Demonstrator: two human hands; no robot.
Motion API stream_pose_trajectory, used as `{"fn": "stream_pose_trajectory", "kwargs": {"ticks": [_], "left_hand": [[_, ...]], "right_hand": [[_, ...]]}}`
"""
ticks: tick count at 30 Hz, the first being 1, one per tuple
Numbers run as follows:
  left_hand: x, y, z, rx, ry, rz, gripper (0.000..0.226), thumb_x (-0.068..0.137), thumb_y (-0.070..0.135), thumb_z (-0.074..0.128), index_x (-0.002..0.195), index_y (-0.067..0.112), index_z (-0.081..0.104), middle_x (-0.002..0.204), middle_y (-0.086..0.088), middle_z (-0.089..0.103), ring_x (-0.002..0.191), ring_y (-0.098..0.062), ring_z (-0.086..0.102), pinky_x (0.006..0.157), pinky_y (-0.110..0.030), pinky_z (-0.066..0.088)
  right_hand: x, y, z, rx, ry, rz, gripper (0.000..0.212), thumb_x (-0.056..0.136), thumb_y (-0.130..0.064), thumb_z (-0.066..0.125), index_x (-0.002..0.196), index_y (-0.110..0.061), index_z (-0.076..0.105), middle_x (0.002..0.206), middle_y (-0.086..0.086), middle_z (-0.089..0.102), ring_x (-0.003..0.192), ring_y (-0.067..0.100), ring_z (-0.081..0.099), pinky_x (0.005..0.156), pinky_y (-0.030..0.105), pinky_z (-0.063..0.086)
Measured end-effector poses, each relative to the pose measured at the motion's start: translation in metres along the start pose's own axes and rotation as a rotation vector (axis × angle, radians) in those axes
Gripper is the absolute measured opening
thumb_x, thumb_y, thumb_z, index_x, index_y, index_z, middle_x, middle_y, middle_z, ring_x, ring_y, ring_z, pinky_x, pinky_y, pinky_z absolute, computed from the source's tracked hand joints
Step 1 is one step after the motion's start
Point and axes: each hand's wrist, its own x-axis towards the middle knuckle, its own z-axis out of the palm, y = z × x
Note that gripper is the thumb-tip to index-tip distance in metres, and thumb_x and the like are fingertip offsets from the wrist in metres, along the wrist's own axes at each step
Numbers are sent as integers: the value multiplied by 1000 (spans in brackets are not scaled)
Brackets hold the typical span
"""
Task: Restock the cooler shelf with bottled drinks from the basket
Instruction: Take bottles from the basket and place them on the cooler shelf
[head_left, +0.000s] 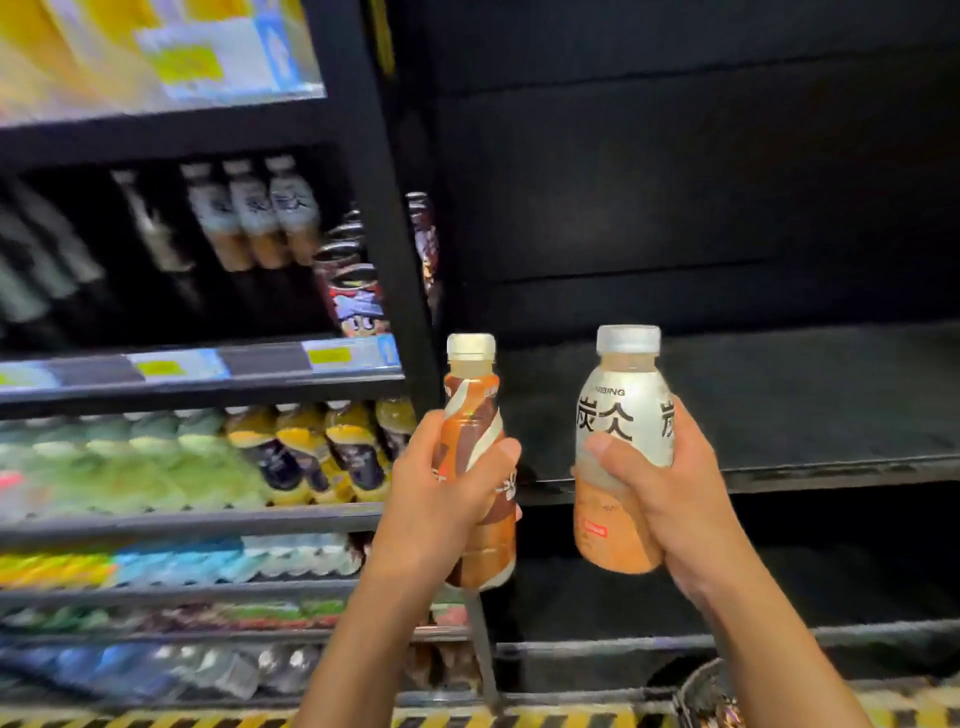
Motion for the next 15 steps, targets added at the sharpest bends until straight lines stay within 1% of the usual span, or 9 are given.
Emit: {"fn": "stream_pose_trajectory", "kwargs": {"ticks": [2,3,4,6,8,9,10,12,15], "left_hand": [[-9,7,-47,23,55,20,32,71,38,77,99,30,66,93,-10,71,83,-35,71,70,-44,61],[-14,10,-71,31,85,35,29,69,41,75,96,35,66,91,-7,72,85,-33,71,74,-47,61],[-19,12,-93,41,108,54,25,69,41,74,93,37,67,90,-5,72,85,-32,71,75,-47,60],[-26,15,-136,41,156,78,20,71,38,77,89,38,67,89,-8,71,81,-31,71,67,-40,59],[-32,19,-175,8,190,83,19,73,33,81,86,32,67,91,-21,67,74,-35,68,60,-37,56],[-34,20,-193,6,205,88,19,74,34,80,86,30,67,92,-25,66,74,-37,68,61,-40,57],[-35,20,-209,15,214,95,19,73,36,78,87,30,66,92,-24,66,76,-40,68,64,-44,58],[-35,21,-238,20,226,105,23,71,42,76,88,31,66,92,-18,68,85,-43,68,72,-51,59],[-29,23,-271,-16,234,93,21,74,41,79,89,34,66,95,-13,71,86,-39,71,77,-52,59]], "right_hand": [[-7,-3,44,21,-78,-9,50,55,-48,77,102,-35,62,97,1,73,88,22,71,76,43,59],[-11,-4,65,31,-113,-12,53,55,-49,77,103,-35,62,97,1,73,88,21,71,76,42,59],[-16,-5,87,39,-147,-16,53,54,-49,77,103,-37,63,97,1,73,88,21,71,76,43,59],[-24,-6,128,54,-202,-28,47,52,-49,77,97,-43,64,96,0,73,86,21,71,75,42,60],[-31,-6,168,66,-237,-47,44,51,-50,77,93,-47,64,94,-2,73,84,18,71,73,40,59],[-34,-5,186,74,-246,-53,45,50,-50,77,93,-47,64,94,-2,73,84,17,71,73,39,59],[-37,-5,203,80,-254,-59,47,50,-50,77,95,-46,64,94,-3,74,84,16,71,73,38,58],[-42,-6,233,81,-273,-80,49,50,-51,77,97,-45,64,94,-6,73,83,13,71,70,33,57],[-44,-8,269,64,-298,-101,57,52,-52,76,106,-38,62,94,-7,73,84,11,70,72,33,56]]}}
